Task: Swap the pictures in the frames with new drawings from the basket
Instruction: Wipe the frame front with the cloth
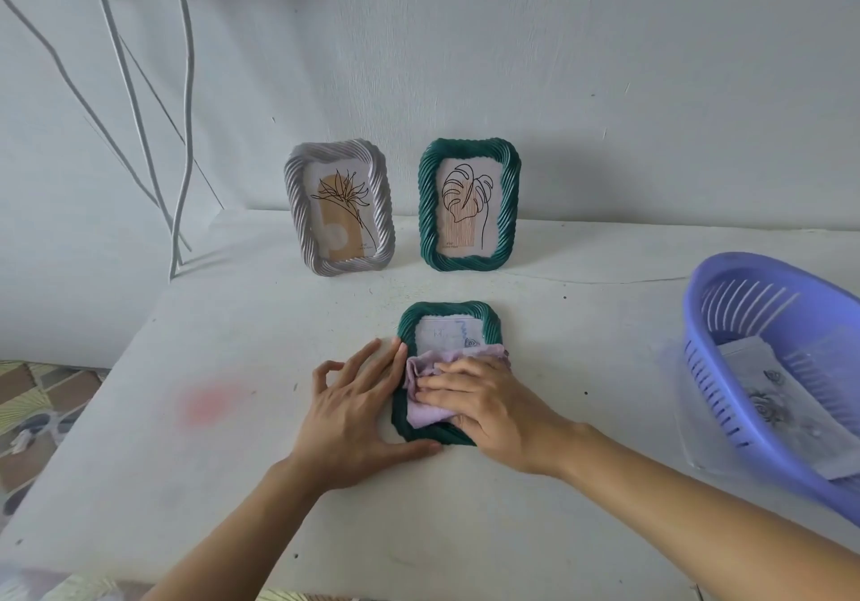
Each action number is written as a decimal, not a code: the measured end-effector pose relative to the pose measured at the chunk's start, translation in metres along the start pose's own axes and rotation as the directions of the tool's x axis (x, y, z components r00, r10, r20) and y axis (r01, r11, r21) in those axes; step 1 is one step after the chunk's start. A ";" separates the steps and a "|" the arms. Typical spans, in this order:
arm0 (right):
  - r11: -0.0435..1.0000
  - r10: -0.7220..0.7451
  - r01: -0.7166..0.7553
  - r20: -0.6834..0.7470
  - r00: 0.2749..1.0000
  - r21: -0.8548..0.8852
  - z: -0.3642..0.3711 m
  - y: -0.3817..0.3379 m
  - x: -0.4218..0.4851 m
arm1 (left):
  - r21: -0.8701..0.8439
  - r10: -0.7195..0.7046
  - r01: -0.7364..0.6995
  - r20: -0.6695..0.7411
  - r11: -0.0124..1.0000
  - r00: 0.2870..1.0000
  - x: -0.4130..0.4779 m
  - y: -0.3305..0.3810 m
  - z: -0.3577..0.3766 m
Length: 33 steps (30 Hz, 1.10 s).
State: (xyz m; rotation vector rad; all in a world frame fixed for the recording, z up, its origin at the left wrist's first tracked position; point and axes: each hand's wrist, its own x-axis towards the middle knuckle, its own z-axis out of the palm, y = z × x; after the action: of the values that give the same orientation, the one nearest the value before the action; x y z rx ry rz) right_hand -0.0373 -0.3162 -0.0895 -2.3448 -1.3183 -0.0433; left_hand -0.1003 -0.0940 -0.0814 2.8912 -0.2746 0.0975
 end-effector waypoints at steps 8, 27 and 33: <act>0.996 0.070 -0.061 0.147 0.987 -0.067 -0.024 0.006 -0.005 | 0.030 0.025 -0.026 0.026 0.999 0.999 -0.003 -0.001 0.000; 0.954 0.124 -0.145 -0.095 0.988 -0.264 -0.045 0.047 0.007 | -0.021 -0.011 0.012 0.024 1.000 1.000 -0.001 -0.002 0.002; 0.937 0.183 -0.236 -0.216 0.959 -0.256 -0.026 0.044 0.043 | -0.012 -0.005 0.006 0.032 1.000 0.999 0.000 -0.002 0.002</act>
State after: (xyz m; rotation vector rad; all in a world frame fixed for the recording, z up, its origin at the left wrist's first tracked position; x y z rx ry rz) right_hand 0.0269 -0.3114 -0.0719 -2.6293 -1.0181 -0.4018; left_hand -0.1000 -0.0923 -0.0842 2.8835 -0.2717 0.0481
